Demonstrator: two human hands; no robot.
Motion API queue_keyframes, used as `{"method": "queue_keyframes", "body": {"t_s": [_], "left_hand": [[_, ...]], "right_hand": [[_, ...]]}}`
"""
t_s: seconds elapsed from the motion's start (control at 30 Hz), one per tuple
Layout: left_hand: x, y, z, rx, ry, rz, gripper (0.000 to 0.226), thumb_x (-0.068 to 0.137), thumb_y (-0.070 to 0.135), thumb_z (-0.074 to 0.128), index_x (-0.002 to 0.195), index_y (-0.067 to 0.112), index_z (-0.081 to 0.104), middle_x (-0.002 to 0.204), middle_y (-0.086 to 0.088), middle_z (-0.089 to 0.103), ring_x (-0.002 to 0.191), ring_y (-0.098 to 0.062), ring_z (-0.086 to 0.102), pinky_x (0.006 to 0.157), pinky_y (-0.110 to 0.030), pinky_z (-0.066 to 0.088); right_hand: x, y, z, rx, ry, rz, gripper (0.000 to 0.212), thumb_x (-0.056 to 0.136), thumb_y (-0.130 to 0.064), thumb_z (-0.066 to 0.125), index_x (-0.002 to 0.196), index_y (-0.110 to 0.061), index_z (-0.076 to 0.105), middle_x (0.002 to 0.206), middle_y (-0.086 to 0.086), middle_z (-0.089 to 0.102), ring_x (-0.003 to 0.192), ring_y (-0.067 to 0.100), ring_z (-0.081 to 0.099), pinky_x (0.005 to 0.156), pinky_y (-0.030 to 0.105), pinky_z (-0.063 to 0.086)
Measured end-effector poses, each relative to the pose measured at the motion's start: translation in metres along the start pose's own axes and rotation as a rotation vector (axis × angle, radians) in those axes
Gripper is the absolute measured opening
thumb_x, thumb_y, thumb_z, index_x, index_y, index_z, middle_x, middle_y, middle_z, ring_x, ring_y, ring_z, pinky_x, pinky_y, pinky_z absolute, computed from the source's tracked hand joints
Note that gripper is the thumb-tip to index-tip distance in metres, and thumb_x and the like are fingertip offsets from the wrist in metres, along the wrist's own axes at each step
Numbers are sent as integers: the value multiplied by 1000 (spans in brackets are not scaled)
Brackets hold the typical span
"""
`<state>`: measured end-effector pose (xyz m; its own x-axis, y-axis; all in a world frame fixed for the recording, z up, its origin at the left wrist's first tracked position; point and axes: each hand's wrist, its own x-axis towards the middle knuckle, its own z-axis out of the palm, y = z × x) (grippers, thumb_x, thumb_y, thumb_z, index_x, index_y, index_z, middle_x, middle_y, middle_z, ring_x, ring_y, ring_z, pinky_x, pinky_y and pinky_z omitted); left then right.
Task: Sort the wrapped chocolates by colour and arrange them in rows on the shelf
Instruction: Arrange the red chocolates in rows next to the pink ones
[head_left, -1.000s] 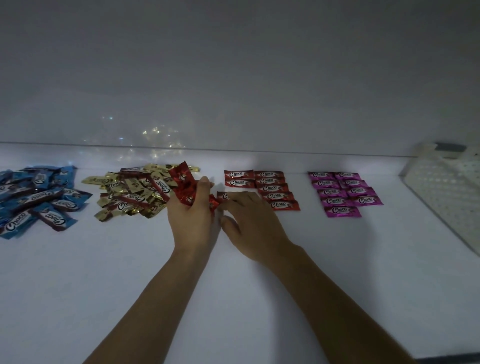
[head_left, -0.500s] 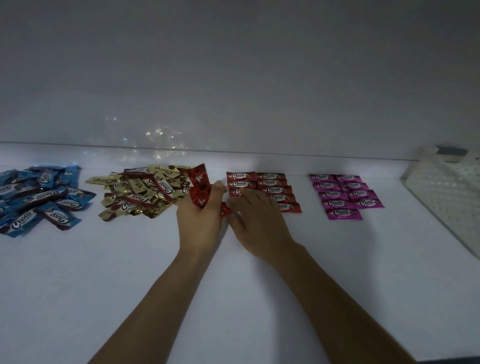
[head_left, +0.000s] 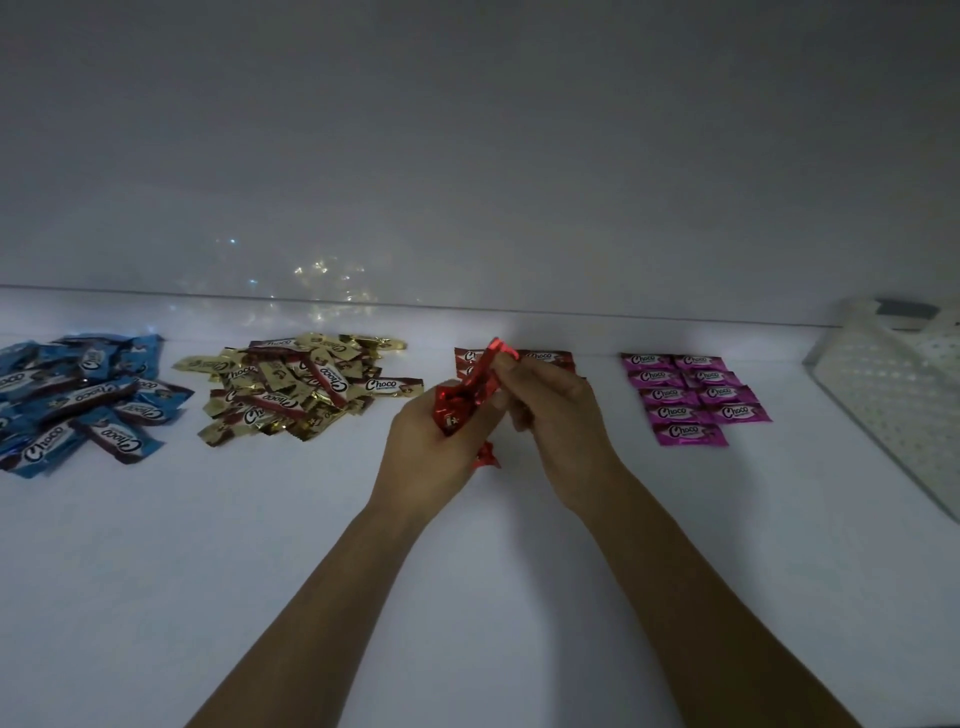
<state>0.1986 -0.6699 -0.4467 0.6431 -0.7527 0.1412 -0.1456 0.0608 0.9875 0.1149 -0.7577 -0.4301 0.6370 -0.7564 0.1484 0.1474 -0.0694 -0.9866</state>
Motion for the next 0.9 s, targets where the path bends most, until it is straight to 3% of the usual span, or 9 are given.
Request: {"method": "queue_keyframes", "body": {"t_s": [0.1,0.2,0.27,0.33,0.43,0.73,0.9], "left_hand": [[1,2,-2,-118,60,-10,35,86,41,63,73,9,67,46,-5,53,42,-18,50,47,-26,40],[0,7,-4,-206,132,-36,34,93,35,55,74,11,70,45,-5,53,40,-14,47,44,-24,37],[0,10,-4,-225,148,-40,34,96,31,53,76,11,70,49,-5,59,39,-10,48,41,-19,37],[-1,11,-4,-243,139,-38,34,96,30,52,79,8,71,58,-3,67,40,-8,51,40,-17,38],[1,10,-6,-287,151,-63,26,96,23,55,84,4,69,67,-1,71,39,-8,51,39,-17,39],[1,7,-5,-302,174,-40,15,94,8,58,79,8,63,62,1,67,41,-11,53,46,-27,42],[0,12,-3,-359,294,-21,22,95,4,56,74,7,59,49,5,60,43,-4,55,42,-18,43]], "right_hand": [[3,-2,-4,253,-6,77,28,96,-17,51,70,-13,60,49,-1,49,43,10,41,46,21,35],[4,-9,-5,419,-61,108,20,86,-26,54,75,-15,67,56,0,57,45,11,48,45,21,36],[3,-9,-5,336,-66,106,15,81,-29,59,76,-16,64,57,-1,56,46,11,47,44,21,34],[1,-8,-5,199,-55,84,3,88,-12,60,86,-14,60,58,0,55,47,12,45,43,21,33],[0,-5,-3,97,-20,57,16,87,3,57,94,-12,58,58,0,55,50,13,46,45,23,35],[1,-5,-4,196,40,50,10,91,-10,57,85,-9,64,67,-1,65,55,10,56,46,20,39],[2,-6,-7,-28,159,43,13,87,-1,58,75,-7,61,65,3,68,50,6,56,47,14,40]]}}
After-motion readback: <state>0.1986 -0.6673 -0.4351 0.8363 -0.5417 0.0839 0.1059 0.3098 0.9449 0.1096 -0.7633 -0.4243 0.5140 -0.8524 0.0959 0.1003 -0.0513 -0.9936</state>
